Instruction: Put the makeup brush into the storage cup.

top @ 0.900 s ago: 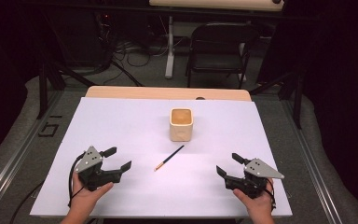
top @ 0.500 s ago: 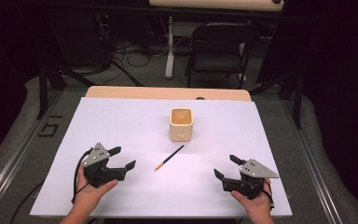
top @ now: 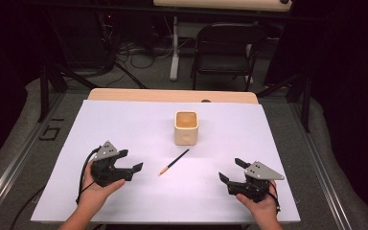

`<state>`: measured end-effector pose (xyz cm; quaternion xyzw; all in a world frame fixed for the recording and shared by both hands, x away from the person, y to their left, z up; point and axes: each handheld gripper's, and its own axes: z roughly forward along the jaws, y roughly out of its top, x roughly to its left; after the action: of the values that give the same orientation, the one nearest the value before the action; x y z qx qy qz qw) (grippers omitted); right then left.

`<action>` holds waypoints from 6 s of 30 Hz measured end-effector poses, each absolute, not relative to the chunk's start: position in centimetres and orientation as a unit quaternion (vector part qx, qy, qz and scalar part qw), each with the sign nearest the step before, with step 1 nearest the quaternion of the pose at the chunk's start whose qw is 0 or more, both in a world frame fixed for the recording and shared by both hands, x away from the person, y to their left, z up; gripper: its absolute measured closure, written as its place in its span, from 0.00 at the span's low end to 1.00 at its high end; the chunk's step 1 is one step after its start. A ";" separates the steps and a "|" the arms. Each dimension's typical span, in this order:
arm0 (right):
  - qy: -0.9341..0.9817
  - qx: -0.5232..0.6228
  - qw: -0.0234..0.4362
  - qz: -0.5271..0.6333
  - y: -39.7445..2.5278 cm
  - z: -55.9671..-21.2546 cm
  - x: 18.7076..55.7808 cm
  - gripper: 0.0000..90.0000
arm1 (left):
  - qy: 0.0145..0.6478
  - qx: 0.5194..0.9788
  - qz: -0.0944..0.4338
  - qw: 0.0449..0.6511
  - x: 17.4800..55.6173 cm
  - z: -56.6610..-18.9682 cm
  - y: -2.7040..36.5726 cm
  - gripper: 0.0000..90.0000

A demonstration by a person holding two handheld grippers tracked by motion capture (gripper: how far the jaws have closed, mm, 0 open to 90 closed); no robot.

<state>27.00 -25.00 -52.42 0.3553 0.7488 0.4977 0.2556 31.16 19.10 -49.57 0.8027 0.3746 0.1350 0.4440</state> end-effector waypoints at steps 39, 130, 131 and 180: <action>0.760 0.357 0.249 0.482 -24.9 -52.9 27.1 0.25 | 0.416 0.876 0.064 0.236 35.8 -48.7 17.9 0.28; 0.773 0.345 0.239 0.476 -24.6 -53.1 27.1 0.25 | 0.378 0.923 -0.003 0.071 41.0 -49.1 7.7 0.36; 0.773 0.345 0.240 0.476 -24.6 -53.1 27.1 0.25 | 0.378 0.923 -0.004 0.069 41.0 -49.1 7.5 0.36; 0.776 0.341 0.237 0.474 -24.4 -53.2 27.1 0.25 | 0.359 0.931 -0.004 0.062 41.9 -49.7 4.2 0.53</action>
<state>27.14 -24.45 -53.18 0.3410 0.7764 0.4741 0.2369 41.85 4.16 -49.68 0.9313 0.3590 -0.0039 0.0618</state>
